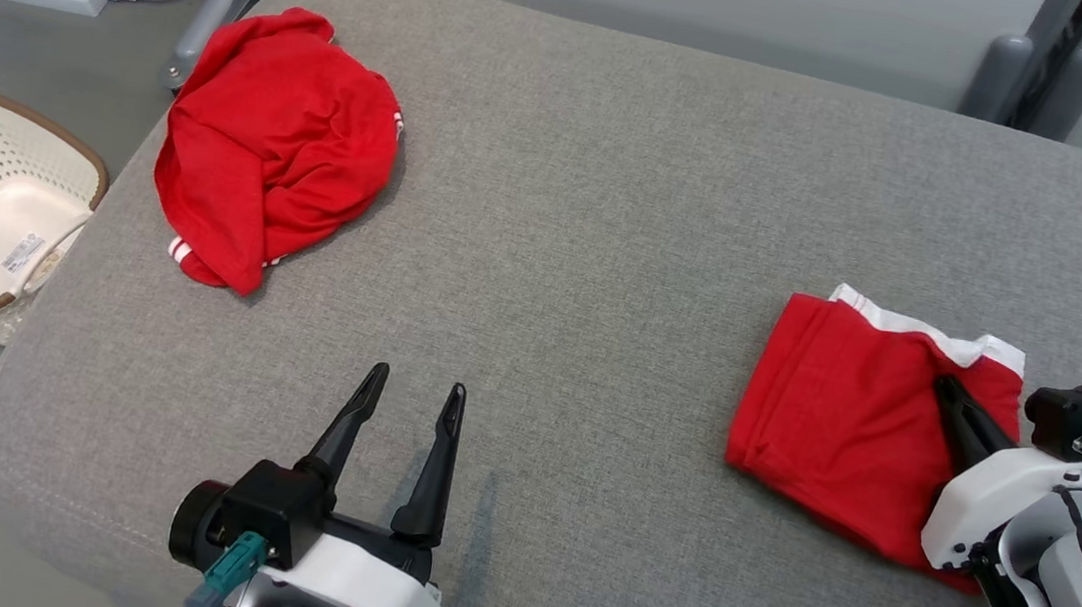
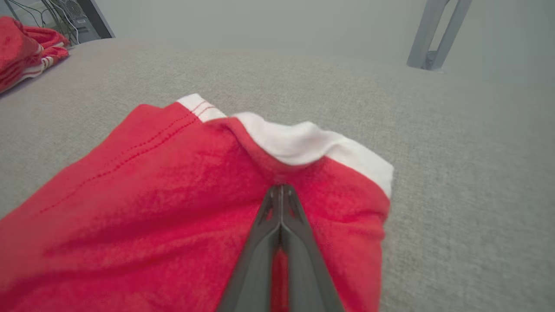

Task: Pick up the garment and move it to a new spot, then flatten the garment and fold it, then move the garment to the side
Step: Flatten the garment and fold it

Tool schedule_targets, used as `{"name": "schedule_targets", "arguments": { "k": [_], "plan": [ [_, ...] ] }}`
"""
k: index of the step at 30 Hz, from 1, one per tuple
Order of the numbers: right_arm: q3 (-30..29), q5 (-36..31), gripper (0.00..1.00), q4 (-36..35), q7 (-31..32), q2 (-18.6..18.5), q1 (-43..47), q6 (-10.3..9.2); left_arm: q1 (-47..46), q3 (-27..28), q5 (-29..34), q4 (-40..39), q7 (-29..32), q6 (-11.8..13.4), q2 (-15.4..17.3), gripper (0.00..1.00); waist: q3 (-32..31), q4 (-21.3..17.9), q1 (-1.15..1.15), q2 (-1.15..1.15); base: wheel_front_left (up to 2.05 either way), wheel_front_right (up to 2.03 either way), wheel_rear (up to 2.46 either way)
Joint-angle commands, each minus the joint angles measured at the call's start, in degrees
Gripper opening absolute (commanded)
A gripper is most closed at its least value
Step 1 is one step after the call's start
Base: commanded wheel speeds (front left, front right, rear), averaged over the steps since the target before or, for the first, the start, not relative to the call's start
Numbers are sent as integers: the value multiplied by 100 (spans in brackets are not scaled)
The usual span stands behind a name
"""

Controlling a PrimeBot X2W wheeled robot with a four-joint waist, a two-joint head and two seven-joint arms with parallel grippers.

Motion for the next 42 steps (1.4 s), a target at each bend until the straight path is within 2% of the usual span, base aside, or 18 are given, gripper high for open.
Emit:
{"name": "schedule_targets", "arguments": {
  "k": [1,5,15,25,33,37,42],
  "plan": [
    [18,20,0,142,17,-74,-93,-2,-77,1,-35,-18,-21,31,21,100,65,83,0,0,0,0,0],
    [88,71,0,518,26,-19,-290,-3,-78,-46,-64,-14,-21,61,18,100,70,144,0,0,0,0,0],
    [182,107,0,218,-261,327,-488,-2,-43,-101,-143,41,-21,87,19,100,-39,89,0,0,0,0,0],
    [462,-214,0,784,348,419,-879,-2,-131,-229,-204,53,-21,118,21,100,42,243,0,0,0,0,0],
    [447,-284,0,1090,658,719,-1200,-1,-36,-243,-227,78,-21,130,20,100,4,333,0,0,0,0,0],
    [748,-226,0,924,651,847,-1201,-1,-52,-256,-245,75,-21,120,21,100,-3,345,0,0,0,0,0],
    [1164,94,0,552,476,755,-993,-2,-45,-262,-253,55,-21,136,19,100,2,334,0,0,0,0,0]
  ]
}}
